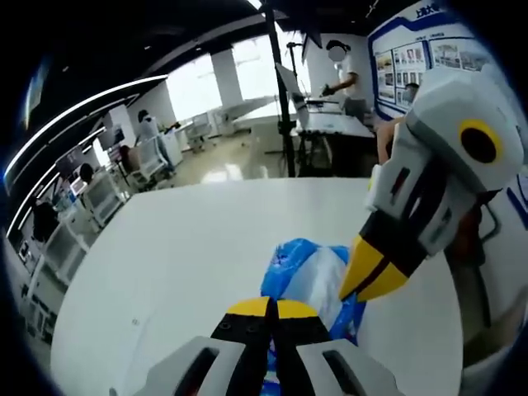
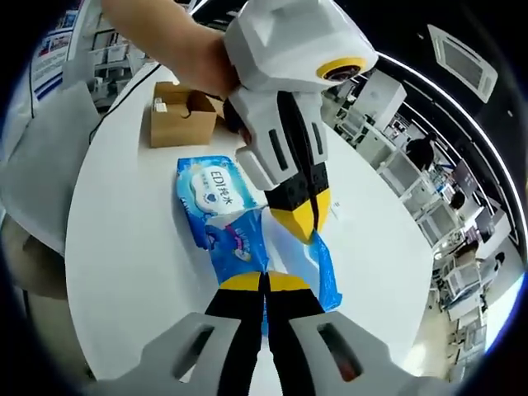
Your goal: Operate the shoe box by opening the lid, removing the specified soft item, and placing it in the target area until the item is outside and the box remains undamaged.
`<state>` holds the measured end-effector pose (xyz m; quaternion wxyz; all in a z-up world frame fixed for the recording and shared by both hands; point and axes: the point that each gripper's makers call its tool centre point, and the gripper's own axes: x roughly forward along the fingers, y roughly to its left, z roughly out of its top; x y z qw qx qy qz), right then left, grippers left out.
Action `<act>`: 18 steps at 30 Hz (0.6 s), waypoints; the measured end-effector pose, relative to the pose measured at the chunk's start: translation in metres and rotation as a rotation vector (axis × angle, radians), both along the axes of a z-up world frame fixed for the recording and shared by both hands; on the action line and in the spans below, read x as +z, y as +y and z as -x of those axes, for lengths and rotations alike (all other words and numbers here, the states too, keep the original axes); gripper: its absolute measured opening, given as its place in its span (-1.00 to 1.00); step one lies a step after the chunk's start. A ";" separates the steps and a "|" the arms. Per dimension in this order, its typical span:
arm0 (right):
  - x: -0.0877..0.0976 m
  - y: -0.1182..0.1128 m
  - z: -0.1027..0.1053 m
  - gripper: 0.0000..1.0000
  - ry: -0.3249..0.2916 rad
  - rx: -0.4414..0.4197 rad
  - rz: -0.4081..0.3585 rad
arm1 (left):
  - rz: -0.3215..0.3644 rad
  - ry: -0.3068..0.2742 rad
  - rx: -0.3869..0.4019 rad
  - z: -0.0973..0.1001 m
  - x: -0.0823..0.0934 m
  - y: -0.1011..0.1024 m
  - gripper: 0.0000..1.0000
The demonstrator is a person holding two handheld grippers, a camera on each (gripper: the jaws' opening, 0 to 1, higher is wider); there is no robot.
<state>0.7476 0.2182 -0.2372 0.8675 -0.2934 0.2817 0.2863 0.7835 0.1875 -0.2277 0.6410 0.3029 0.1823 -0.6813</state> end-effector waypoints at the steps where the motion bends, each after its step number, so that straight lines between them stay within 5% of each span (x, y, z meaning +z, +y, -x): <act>1: -0.002 -0.002 0.000 -1.00 0.004 -0.008 -0.002 | -0.001 -0.001 -0.004 0.001 -0.003 -0.002 -1.00; 18: -0.046 -0.020 -0.002 -1.00 0.059 -0.049 -0.016 | -0.044 0.050 -0.019 0.000 -0.047 -0.009 -1.00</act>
